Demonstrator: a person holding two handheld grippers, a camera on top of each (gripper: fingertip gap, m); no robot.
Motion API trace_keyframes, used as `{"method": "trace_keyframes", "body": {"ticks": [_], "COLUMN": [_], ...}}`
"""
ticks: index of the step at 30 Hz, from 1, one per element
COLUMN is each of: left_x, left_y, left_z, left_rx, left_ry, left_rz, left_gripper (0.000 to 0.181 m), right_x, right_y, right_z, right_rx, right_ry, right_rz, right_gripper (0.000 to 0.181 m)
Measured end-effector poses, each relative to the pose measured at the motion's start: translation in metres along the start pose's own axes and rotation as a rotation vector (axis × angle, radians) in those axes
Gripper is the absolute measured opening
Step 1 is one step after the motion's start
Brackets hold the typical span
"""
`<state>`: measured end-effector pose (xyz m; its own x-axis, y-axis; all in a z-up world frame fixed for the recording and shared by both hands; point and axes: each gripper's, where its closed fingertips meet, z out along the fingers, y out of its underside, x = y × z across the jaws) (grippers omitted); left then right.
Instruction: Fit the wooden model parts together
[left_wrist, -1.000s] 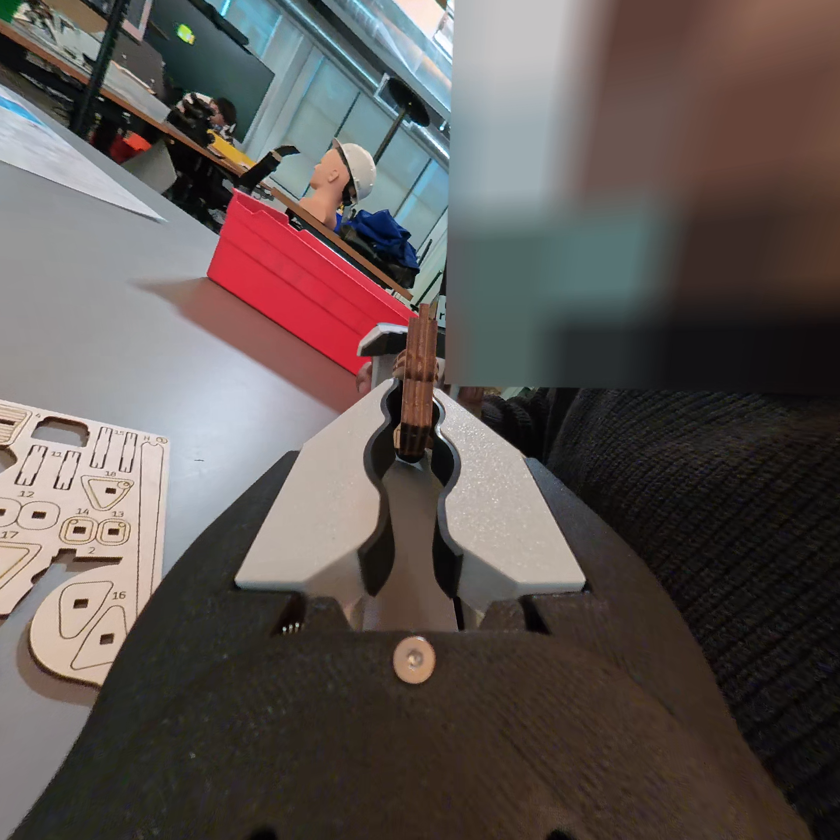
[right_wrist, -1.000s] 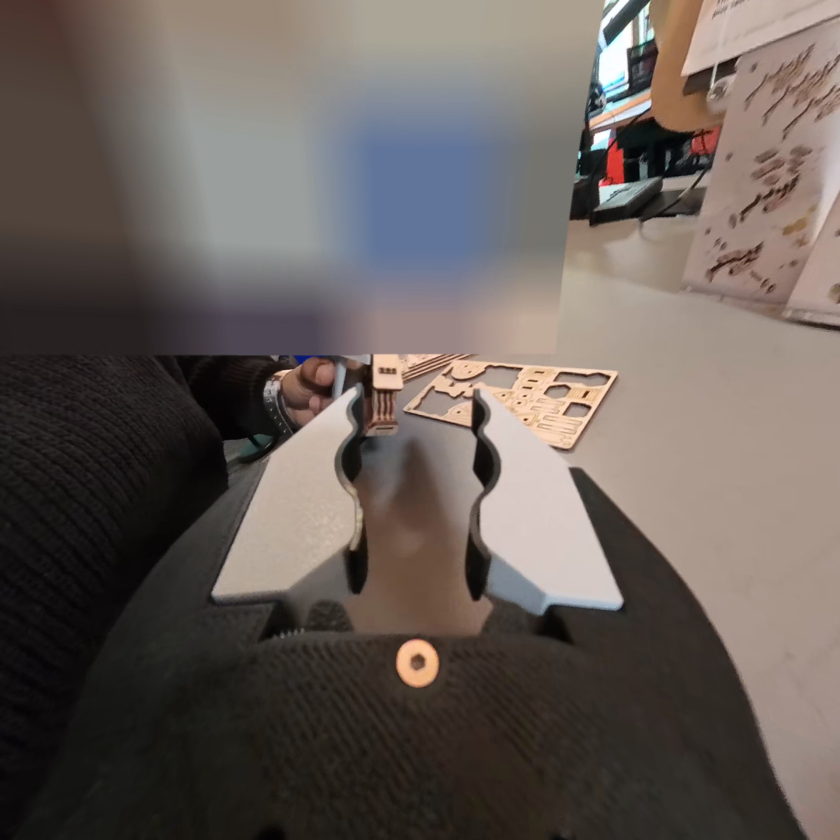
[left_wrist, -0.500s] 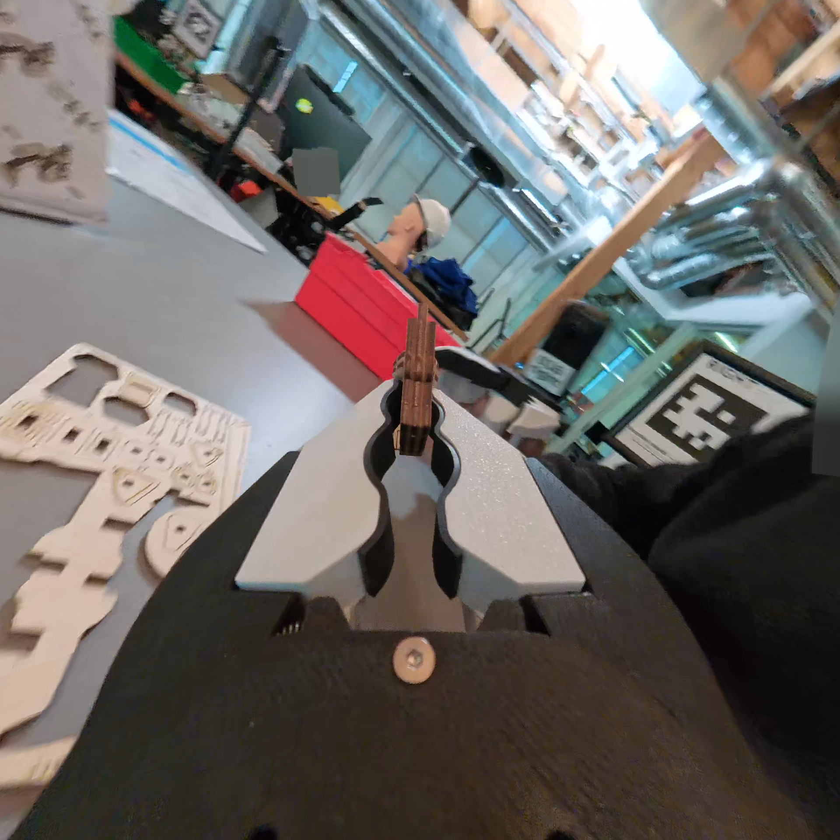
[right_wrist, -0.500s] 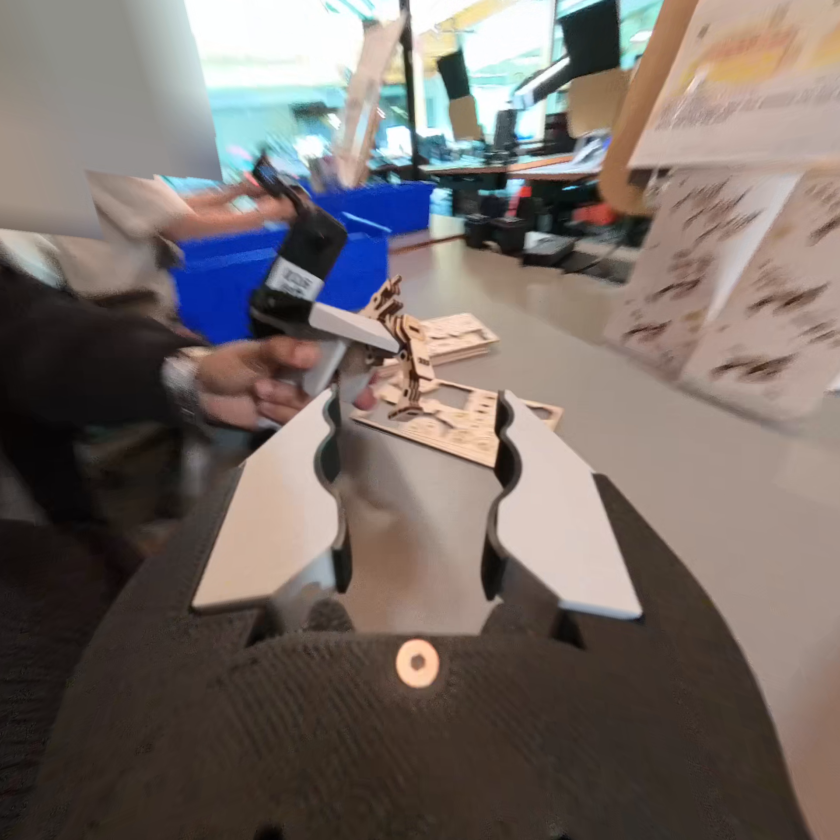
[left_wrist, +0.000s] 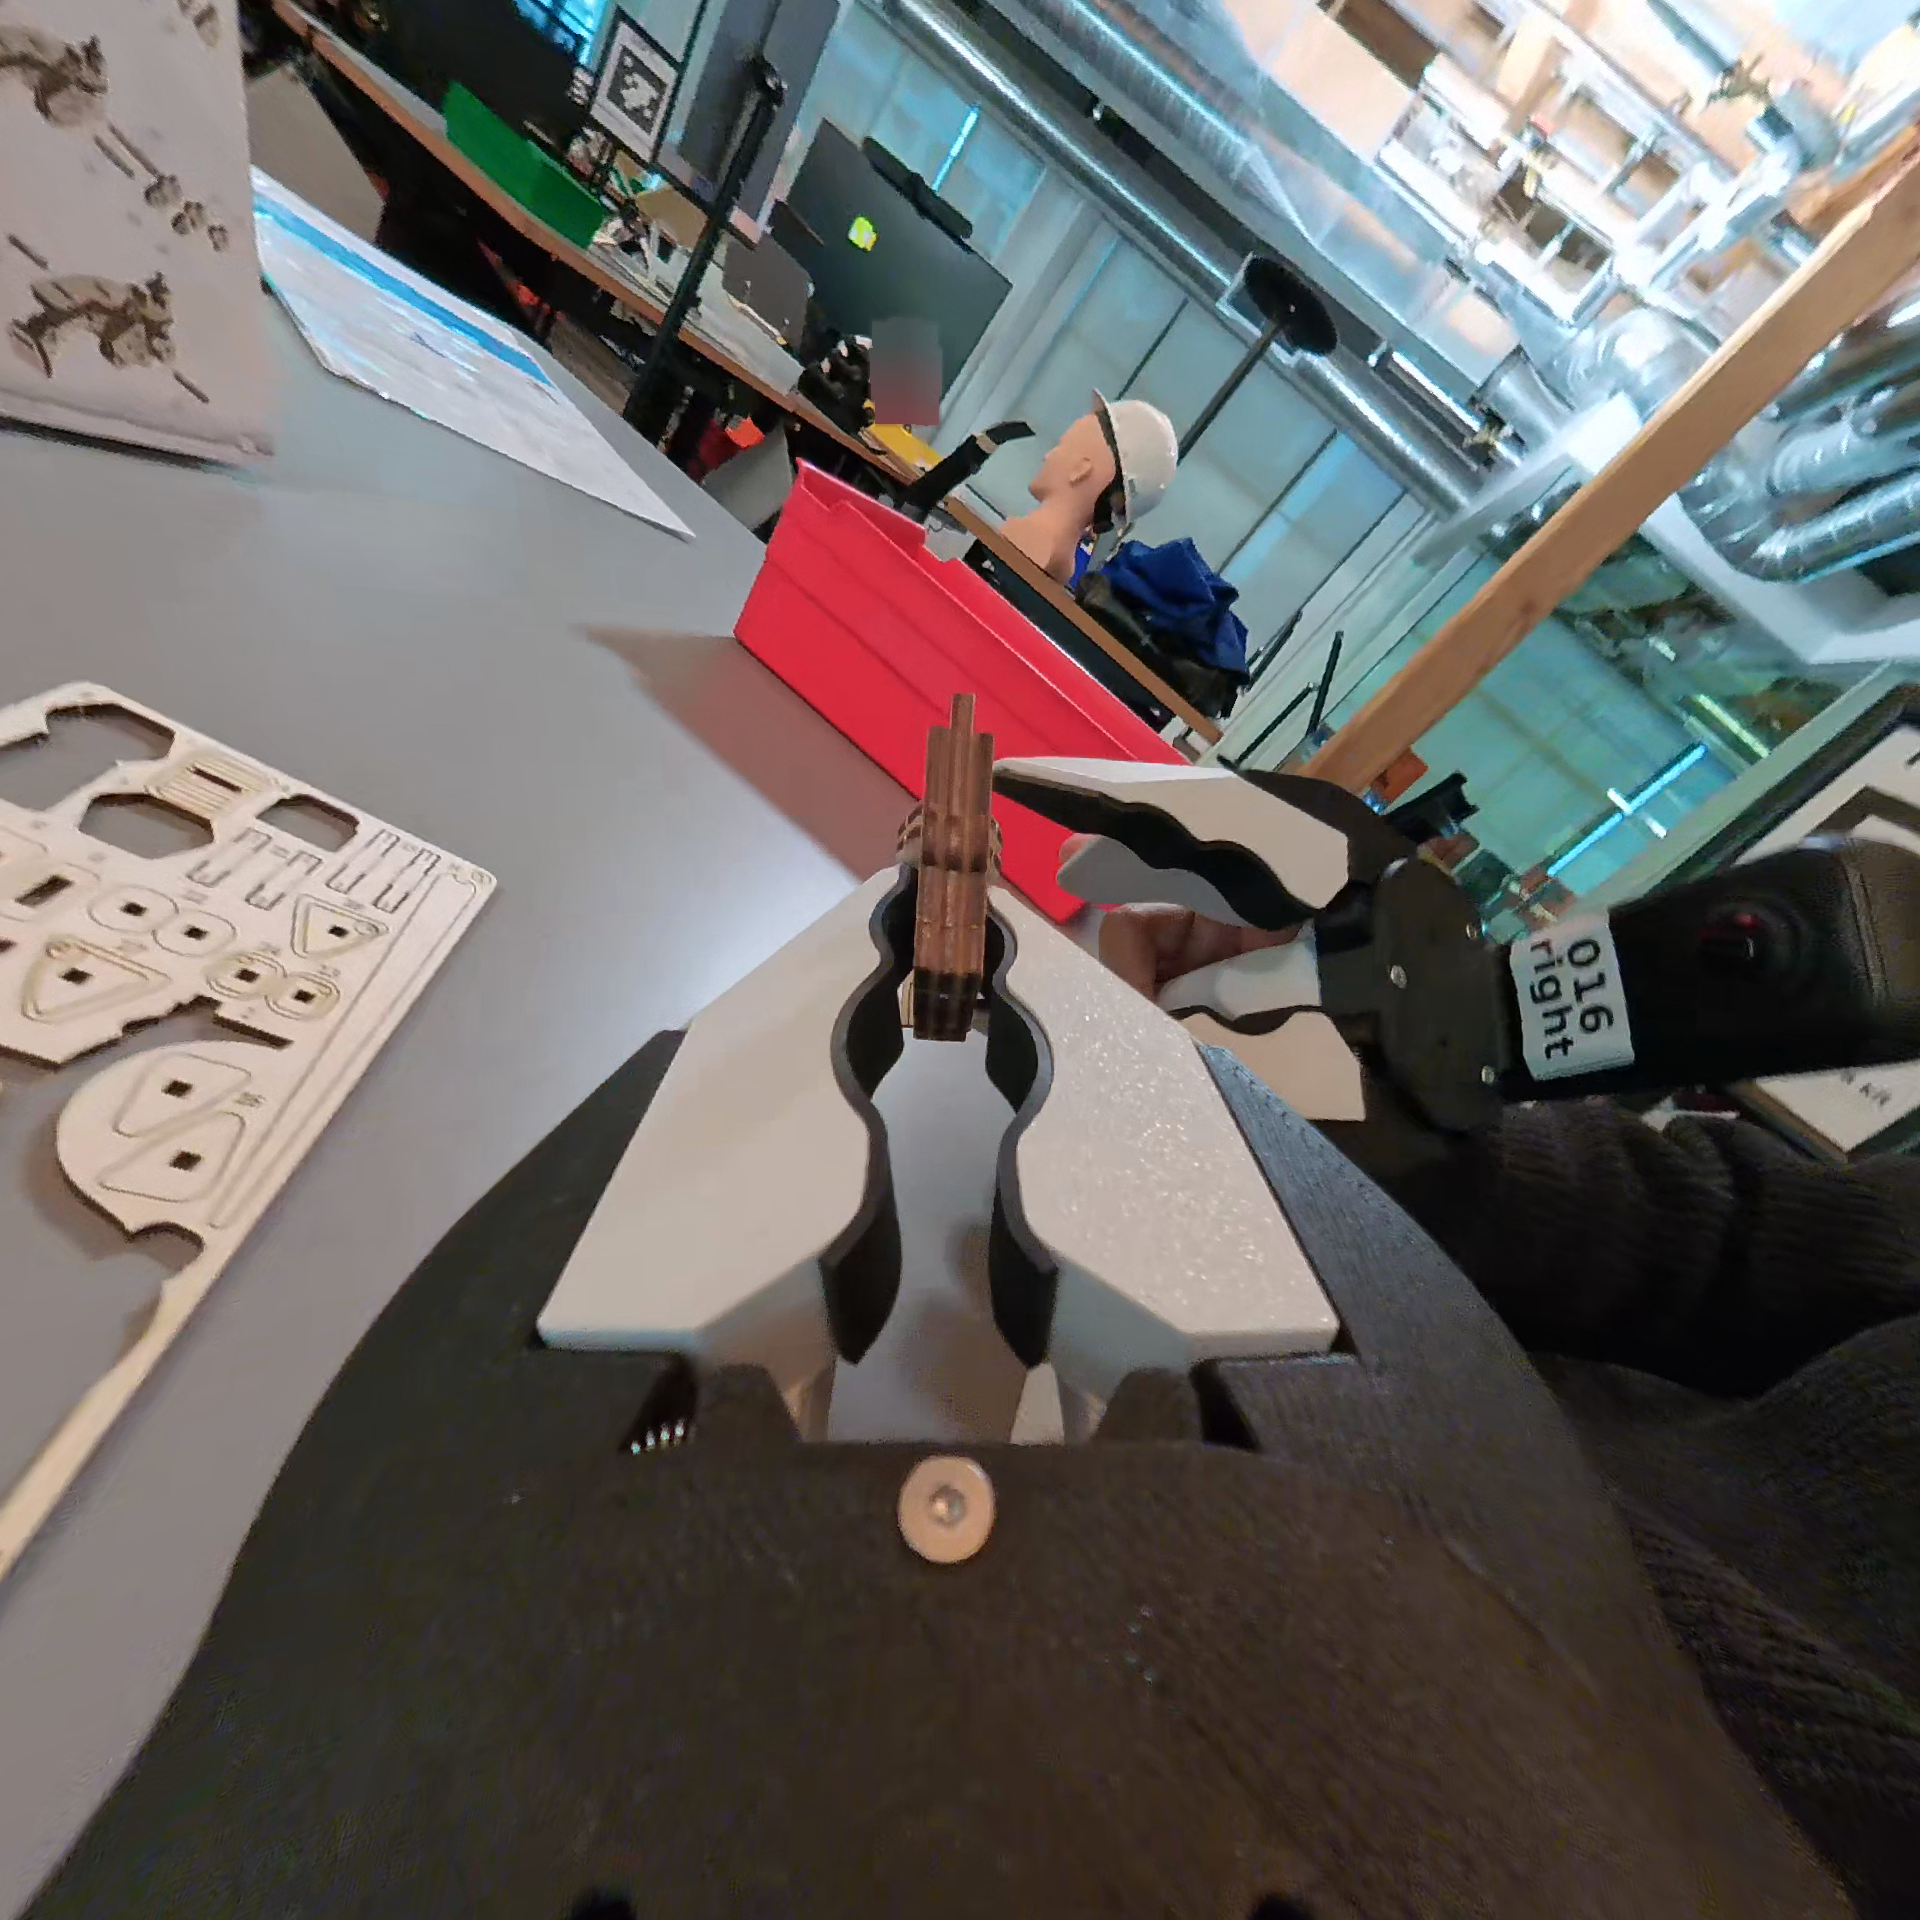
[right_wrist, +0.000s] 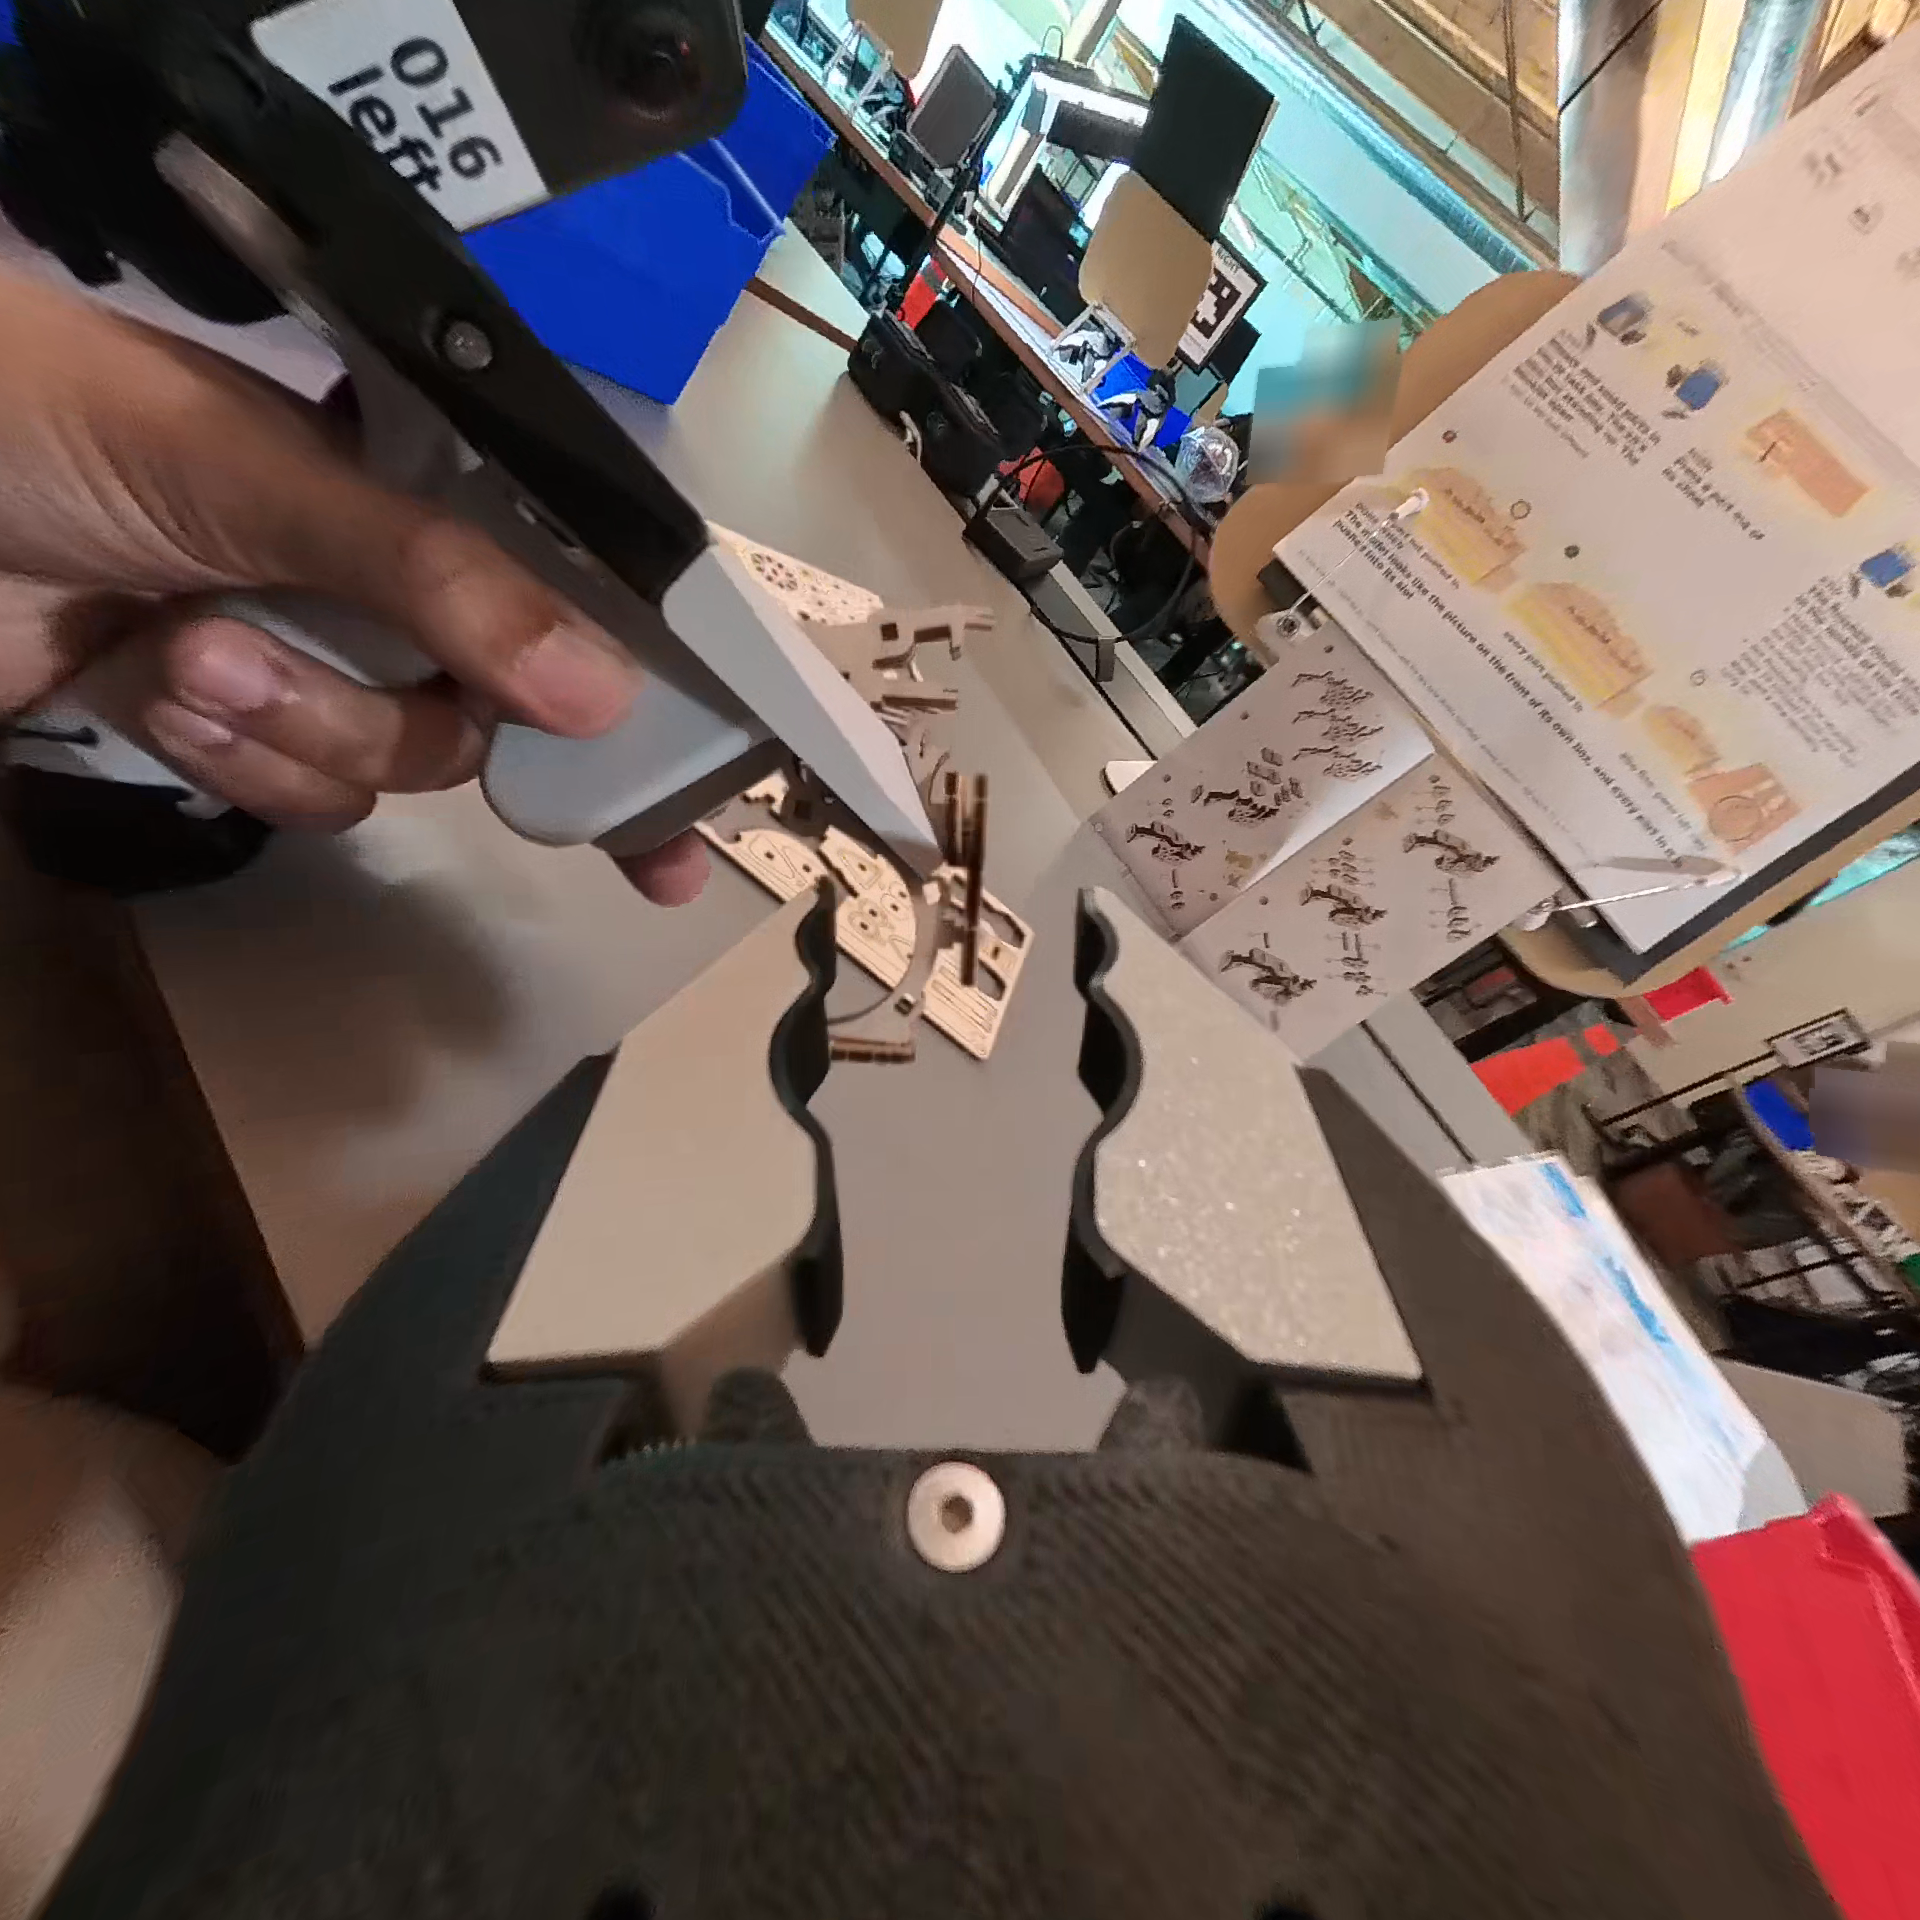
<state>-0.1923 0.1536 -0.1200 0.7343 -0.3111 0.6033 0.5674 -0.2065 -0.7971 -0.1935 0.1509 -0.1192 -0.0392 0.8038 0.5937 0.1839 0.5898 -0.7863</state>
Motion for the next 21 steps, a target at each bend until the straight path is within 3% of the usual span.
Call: {"method": "trace_keyframes", "body": {"ticks": [1,7,14,21], "left_x": [0.0,-0.002,-0.008,0.006], "left_y": [0.001,0.006,0.014,0.012], "left_z": [0.001,0.006,0.006,0.01], "left_rx": [0.01,0.012,-0.058,-0.127], "left_ry": [-0.005,0.005,0.03,0.181], "left_rz": [-0.021,-0.088,-0.121,-0.096], "left_gripper": [0.007,0.007,0.008,0.039], "right_x": [0.0,0.001,-0.008,-0.001], "right_y": [0.0,0.004,0.01,0.015], "right_z": [0.0,0.002,0.007,0.007], "right_rx": [0.0,-0.002,-0.006,0.015], "right_ry": [0.008,0.087,0.021,-0.032], "right_rz": [-0.033,-0.223,-0.226,-0.081], "right_gripper": [0.043,0.029,0.02,0.019]}}
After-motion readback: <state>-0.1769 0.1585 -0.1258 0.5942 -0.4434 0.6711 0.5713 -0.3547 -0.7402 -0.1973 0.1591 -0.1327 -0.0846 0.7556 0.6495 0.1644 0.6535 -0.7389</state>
